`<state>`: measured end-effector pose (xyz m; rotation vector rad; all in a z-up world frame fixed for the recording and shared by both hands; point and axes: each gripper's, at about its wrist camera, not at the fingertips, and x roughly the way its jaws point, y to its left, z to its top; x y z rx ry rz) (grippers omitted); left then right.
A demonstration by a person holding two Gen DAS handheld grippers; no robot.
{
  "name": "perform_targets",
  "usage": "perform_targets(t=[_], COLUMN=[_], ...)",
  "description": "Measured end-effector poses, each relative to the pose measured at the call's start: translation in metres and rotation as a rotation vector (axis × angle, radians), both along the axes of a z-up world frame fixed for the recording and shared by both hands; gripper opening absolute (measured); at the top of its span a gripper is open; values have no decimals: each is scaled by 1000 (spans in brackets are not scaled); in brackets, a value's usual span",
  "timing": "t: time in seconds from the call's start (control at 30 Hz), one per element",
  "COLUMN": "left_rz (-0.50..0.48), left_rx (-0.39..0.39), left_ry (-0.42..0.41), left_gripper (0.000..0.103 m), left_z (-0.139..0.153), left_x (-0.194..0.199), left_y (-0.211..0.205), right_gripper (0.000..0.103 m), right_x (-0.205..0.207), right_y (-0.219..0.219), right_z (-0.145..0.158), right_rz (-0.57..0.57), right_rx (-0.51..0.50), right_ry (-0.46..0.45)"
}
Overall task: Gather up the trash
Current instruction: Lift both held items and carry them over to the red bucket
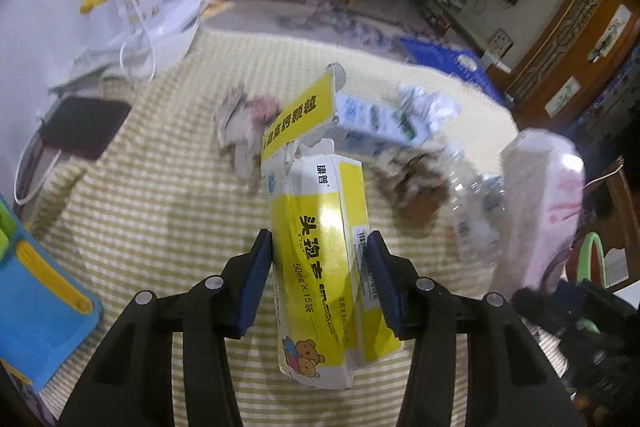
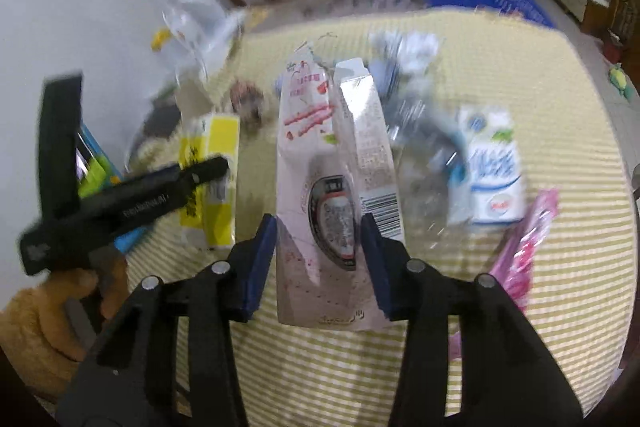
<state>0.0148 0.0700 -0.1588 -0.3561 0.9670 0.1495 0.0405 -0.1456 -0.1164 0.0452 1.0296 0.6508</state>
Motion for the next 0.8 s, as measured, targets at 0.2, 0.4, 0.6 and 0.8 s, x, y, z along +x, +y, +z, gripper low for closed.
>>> perform_targets(t=[0.2, 0.4, 0.6, 0.8], left_rz=[-57, -122, -189, -238], left_rx=[13, 24, 46, 72], left_ry=[-86, -140, -153, -174], left_gripper=[46, 46, 46, 46], left_z=[33, 52, 60, 66], left_x=[9, 17, 22, 24], left_y=[-18, -46, -79, -110], right_gripper=[43, 43, 43, 43], right_x=[2, 0, 0, 4], right_y=[-35, -58, -89, -109], right_z=[41, 51, 52, 52], right_rz=[-90, -145, -206, -237], right_rx=[66, 74, 89, 74], right_ry=[-120, -158, -170, -179])
